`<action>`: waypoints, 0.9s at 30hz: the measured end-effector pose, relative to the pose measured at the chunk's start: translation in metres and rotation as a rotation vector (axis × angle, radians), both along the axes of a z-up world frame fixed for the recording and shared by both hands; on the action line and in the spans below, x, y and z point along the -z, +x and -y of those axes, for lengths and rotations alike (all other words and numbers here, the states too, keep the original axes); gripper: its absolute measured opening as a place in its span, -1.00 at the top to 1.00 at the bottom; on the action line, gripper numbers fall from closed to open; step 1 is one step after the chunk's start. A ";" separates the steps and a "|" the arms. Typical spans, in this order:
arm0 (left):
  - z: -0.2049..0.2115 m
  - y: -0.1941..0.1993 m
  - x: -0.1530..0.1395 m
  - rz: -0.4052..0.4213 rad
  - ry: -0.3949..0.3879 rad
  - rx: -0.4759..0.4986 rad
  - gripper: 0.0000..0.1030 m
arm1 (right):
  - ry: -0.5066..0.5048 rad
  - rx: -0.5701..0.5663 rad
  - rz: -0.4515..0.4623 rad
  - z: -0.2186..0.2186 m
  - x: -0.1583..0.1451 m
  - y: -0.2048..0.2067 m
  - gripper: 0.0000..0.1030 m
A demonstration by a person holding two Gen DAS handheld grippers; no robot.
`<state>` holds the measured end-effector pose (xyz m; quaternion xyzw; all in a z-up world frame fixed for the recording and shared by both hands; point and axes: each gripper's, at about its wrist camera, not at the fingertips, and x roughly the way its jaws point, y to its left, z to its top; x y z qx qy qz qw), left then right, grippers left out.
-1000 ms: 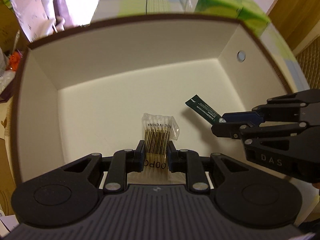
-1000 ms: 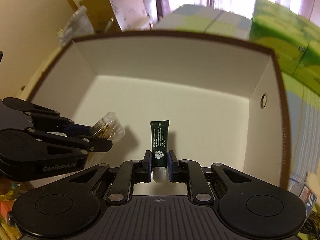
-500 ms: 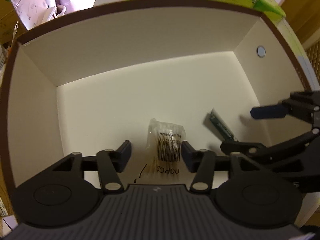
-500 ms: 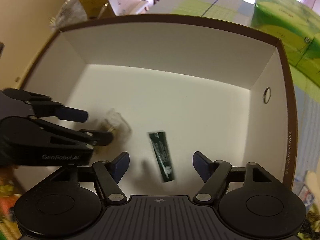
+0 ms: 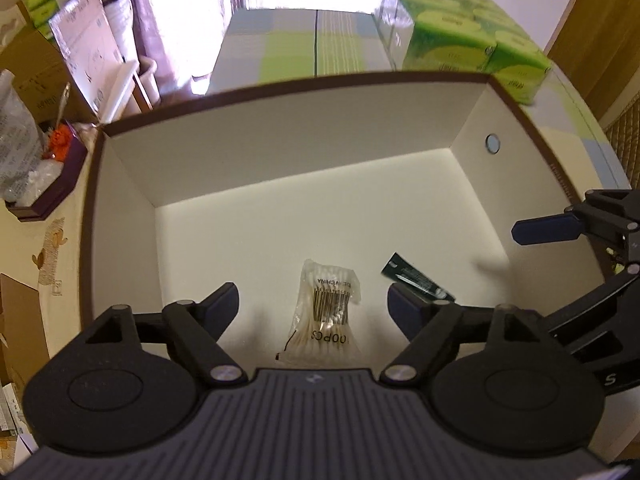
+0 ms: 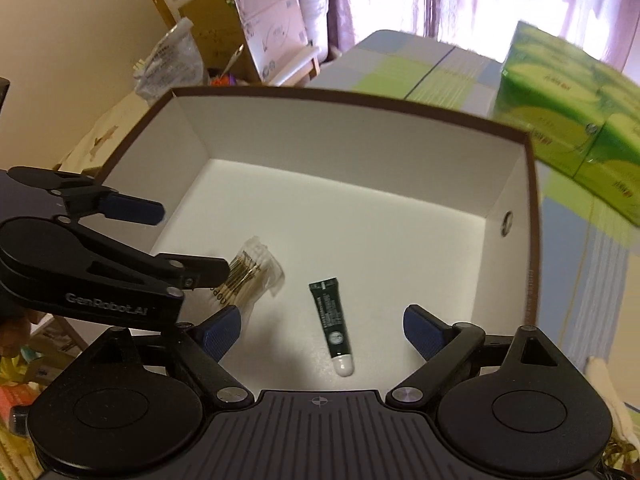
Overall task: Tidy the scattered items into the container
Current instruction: 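Lower both held items into the box and open both tools, then lift both tools out of the box and return to the items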
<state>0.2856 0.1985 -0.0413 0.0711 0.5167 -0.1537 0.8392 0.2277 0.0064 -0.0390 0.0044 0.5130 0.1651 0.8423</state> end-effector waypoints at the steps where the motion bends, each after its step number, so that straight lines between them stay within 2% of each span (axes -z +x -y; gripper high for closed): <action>1: 0.000 -0.003 -0.004 0.010 0.000 -0.004 -0.60 | -0.001 0.003 0.008 -0.001 -0.002 -0.003 -0.81; 5: 0.002 -0.017 -0.019 0.056 0.021 -0.023 -0.67 | -0.003 0.019 0.049 0.006 -0.014 -0.020 -0.81; 9: 0.000 -0.031 -0.033 0.094 0.025 -0.051 -0.74 | -0.011 0.030 0.087 -0.008 -0.017 -0.020 -0.81; 18: -0.001 -0.066 -0.059 0.165 0.025 -0.108 -0.79 | 0.005 0.036 0.159 -0.002 -0.036 -0.048 -0.82; 27: 0.009 -0.103 -0.079 0.220 0.021 -0.123 -0.80 | 0.028 0.027 0.208 0.011 -0.048 -0.082 -0.82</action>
